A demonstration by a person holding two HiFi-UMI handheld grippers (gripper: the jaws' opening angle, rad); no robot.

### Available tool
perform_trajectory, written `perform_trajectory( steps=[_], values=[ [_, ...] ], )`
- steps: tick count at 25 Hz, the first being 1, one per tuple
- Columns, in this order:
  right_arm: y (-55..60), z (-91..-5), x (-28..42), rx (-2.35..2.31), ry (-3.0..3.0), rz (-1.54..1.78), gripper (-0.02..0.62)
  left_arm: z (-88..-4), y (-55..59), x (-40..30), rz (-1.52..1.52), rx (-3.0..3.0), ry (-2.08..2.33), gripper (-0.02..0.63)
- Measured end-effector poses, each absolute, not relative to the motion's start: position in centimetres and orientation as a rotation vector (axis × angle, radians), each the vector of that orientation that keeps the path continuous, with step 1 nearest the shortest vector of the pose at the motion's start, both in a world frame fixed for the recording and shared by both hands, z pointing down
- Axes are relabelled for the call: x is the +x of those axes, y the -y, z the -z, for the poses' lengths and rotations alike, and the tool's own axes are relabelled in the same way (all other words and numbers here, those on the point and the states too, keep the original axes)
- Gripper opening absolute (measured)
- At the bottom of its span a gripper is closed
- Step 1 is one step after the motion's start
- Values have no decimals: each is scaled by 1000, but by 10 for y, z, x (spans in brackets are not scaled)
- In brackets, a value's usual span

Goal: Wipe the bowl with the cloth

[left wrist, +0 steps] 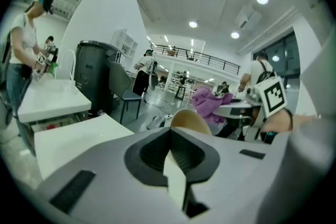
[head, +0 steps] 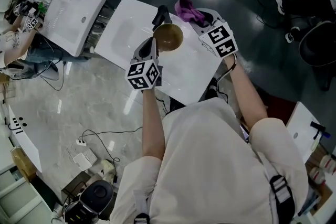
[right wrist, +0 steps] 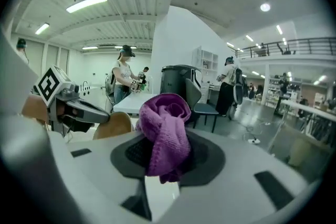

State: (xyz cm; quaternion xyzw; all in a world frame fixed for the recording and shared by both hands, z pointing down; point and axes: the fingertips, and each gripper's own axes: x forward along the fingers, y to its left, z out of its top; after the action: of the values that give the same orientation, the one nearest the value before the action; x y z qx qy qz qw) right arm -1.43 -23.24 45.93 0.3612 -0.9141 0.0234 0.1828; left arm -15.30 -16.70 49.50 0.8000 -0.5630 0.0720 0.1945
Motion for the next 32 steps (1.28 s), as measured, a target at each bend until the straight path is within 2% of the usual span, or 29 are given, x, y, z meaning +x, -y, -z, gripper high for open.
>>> perform_trajectory(
  steps=[4,7,19,24,28,32],
  values=[
    [223,-465,-30,820,2690,-102,114,-492,165,-142,200,2117,1299,9],
    [217,-457,-45,730,2759,-95,114,-497,163,-142,362,2032,1175,9],
    [209,-440,-73,536,2856,-184,112,-506,142,-90,334,2097,900,14],
    [207,-439,-73,248,2961,-395,112,-493,137,-93,516,2063,790,11],
    [205,-454,-71,160,2906,-373,112,-477,145,-114,729,1946,759,11],
    [199,-468,-74,144,2889,-373,112,-467,155,-122,808,1912,759,11]
  ],
)
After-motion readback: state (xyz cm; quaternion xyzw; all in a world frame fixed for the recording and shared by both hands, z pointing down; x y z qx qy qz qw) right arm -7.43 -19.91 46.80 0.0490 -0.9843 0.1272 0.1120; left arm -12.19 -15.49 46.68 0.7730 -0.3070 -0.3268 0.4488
